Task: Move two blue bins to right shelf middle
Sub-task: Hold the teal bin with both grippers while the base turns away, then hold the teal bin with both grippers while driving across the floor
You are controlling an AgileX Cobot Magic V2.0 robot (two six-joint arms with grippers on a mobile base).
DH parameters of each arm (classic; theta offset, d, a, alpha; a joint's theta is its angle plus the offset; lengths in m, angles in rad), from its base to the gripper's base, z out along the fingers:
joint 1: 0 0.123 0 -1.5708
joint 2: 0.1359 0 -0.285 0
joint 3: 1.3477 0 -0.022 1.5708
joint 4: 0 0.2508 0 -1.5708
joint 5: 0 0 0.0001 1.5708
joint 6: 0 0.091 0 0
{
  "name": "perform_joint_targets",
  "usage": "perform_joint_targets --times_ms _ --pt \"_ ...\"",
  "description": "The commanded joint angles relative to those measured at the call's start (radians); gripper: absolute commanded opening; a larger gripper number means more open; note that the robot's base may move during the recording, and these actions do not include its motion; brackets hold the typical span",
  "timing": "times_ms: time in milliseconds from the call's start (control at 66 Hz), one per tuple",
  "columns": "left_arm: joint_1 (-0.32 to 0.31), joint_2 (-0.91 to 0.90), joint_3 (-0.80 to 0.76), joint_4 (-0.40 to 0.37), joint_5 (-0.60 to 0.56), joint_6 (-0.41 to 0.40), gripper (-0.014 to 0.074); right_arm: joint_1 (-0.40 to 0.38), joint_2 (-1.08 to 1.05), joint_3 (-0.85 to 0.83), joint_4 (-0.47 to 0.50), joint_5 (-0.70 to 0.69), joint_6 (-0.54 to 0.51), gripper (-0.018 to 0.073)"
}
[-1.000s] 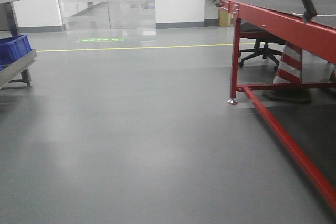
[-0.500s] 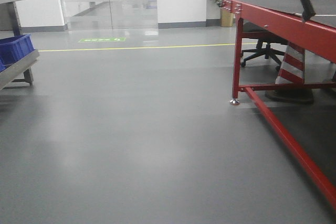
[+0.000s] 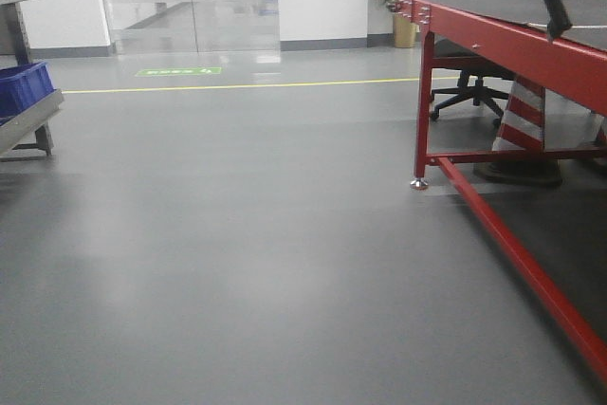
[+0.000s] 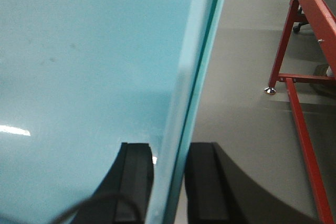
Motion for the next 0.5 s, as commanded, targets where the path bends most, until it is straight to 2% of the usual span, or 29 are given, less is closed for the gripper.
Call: perform_joint_targets --times_ms 0,485 --pt "-0.010 -0.016 -0.022 -0.096 -0.108 -0.005 -0.0111 0.007 -0.013 -0.002 0.007 -0.087 -0.017 -0.0153" --pt "-0.010 -0.016 -0.022 -0.096 -0.108 -0.005 -0.0111 0.007 -0.013 -0.002 0.007 -0.087 -0.017 -0.0153"
